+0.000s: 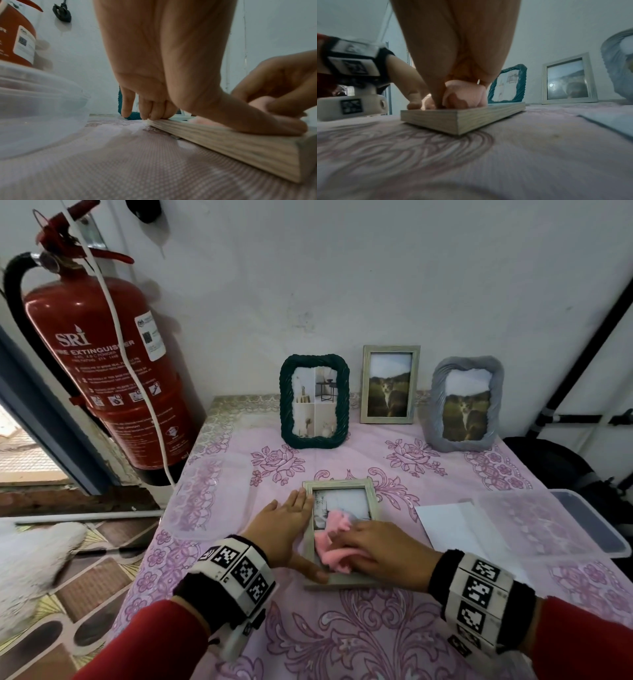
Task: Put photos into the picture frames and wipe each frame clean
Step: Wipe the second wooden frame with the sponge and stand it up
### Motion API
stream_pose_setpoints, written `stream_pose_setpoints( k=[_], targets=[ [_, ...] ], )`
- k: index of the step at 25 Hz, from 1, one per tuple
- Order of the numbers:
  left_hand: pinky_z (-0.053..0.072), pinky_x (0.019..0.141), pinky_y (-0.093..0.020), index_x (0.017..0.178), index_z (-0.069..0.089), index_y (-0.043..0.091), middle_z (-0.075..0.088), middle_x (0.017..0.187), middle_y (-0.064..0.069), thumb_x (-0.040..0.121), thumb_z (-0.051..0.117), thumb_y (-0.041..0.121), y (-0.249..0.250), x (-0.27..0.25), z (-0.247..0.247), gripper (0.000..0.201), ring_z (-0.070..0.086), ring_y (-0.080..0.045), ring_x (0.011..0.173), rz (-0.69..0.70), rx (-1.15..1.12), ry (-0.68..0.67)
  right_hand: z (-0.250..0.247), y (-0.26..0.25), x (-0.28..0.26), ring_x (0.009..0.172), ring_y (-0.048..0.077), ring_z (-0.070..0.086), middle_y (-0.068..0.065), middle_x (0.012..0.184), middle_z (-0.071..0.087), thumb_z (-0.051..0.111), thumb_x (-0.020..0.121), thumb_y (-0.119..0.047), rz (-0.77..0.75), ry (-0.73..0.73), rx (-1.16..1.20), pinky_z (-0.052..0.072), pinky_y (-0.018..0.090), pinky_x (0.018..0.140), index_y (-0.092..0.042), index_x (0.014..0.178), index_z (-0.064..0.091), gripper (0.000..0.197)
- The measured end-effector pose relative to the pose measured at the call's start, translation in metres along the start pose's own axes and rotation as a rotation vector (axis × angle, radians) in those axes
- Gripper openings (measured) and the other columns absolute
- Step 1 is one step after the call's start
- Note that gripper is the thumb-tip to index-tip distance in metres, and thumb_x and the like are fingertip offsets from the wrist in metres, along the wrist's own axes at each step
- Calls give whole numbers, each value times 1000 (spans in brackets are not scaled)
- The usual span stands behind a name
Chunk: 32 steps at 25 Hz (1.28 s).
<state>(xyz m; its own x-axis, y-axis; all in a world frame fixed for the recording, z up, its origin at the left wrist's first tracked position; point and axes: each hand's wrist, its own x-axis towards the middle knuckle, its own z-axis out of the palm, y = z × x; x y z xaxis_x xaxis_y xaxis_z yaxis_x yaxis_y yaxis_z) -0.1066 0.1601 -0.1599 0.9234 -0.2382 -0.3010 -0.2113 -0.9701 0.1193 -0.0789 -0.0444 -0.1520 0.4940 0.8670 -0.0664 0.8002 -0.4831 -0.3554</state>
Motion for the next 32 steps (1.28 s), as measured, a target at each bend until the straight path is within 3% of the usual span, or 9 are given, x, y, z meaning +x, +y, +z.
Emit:
stream_pose_setpoints(
  k=[4,7,9,12,14,17,22,27,32],
  targets=[
    [3,118,-40,147,-11,6,-11,157,-12,62,64,72,5,-3,-4,131,-7,-20,146,6,24,-27,-10,-1,-20,99,13,58,-3,113,61,43,96,-37,14,-29,-71,45,29,80,-27,114,59,26],
    [4,118,-40,147,-10,5,-10,157,-13,63,64,70,8,-5,-6,130,-7,-20,146,-4,21,-23,-15,6,-6,69,4,56,-7,85,59,41,95,-11,2,-4,-60,47,20,59,-17,95,54,15],
    [5,119,-39,147,-9,4,-9,157,-14,64,65,69,8,-5,-6,129,-6,-21,146,-1,18,-17,-18,14,8,60,5,50,-7,76,53,38,94,-7,57,-33,-24,40,13,52,-17,87,52,18],
    [6,120,-39,148,-8,4,-9,157,-14,65,66,67,9,-7,-6,128,-6,-21,146,6,-2,-21,-18,27,30,86,18,55,1,92,57,43,94,-17,184,-9,-155,47,29,76,-19,83,51,14],
    [5,120,-38,148,-7,4,-9,157,-14,64,67,67,8,-6,-7,128,-7,-21,146,7,-8,-17,-19,28,37,101,23,55,7,105,62,45,95,-21,186,-28,-158,43,37,88,-15,96,61,17],
    [4,120,-38,148,-6,4,-9,157,-15,63,66,68,9,-4,-7,128,-7,-22,146,10,7,-10,-16,21,35,107,23,52,9,113,63,48,95,-21,80,-5,-18,40,36,91,-13,113,64,25],
    [3,119,-38,147,-9,3,-10,157,-15,66,62,70,8,-7,-8,127,-7,-23,146,-2,59,-27,6,-4,13,107,21,53,7,116,62,45,90,-17,-57,3,53,41,37,92,-12,114,62,30],
    [4,119,-39,147,-9,3,-9,157,-15,64,61,72,8,-4,-9,129,-6,-23,146,4,79,-52,0,14,-14,115,14,52,-2,124,60,40,90,-24,-53,-31,-155,34,30,102,-20,118,57,33],
    [6,120,-39,147,-9,3,-10,157,-15,64,61,72,8,-4,-7,128,-6,-22,146,7,53,-46,-15,35,5,124,17,47,0,135,52,40,93,-14,4,-46,-333,32,33,104,-20,130,49,38]
  ],
)
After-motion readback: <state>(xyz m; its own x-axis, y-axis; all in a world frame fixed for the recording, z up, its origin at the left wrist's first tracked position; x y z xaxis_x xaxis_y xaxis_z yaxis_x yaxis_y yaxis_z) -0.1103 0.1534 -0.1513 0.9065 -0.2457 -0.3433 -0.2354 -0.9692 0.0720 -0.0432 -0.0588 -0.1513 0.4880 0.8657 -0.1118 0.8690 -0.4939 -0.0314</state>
